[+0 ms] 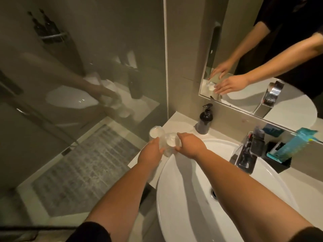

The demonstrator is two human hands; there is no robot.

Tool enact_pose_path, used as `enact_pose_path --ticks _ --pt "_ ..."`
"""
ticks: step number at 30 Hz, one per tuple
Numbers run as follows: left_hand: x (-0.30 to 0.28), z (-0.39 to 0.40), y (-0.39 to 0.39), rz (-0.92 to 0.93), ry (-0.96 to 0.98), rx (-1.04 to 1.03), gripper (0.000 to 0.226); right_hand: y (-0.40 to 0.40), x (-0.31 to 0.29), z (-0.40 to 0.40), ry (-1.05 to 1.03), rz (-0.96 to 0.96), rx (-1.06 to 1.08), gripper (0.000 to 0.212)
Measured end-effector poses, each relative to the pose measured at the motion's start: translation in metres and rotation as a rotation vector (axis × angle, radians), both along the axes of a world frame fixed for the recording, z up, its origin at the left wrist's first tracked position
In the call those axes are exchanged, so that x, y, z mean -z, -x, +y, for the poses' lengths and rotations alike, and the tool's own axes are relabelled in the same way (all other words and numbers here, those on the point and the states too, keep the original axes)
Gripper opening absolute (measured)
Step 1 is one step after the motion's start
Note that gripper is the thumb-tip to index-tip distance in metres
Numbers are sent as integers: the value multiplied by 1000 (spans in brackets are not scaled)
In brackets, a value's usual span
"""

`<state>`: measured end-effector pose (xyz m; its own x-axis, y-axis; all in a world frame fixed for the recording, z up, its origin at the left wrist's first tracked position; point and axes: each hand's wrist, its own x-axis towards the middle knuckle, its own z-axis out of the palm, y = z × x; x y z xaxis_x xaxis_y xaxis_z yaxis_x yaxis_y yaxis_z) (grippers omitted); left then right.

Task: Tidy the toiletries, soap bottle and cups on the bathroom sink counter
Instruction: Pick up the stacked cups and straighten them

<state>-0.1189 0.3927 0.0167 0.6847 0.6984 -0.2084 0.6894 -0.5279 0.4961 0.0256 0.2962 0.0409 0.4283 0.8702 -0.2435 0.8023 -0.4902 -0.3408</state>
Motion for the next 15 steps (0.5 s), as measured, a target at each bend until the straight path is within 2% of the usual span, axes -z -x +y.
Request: enact_pose_path --ticks 2,7,15 --pt "10 0 -10 -8 38 -10 54 -3 8 8 29 26 -5 55" --pt "37 -2 -31 -4 71 -3 43 -13 27 20 54 129 48 61" --pt "52 -2 -32 -88 82 -47 33 -19 40 30 55 155 127 68"
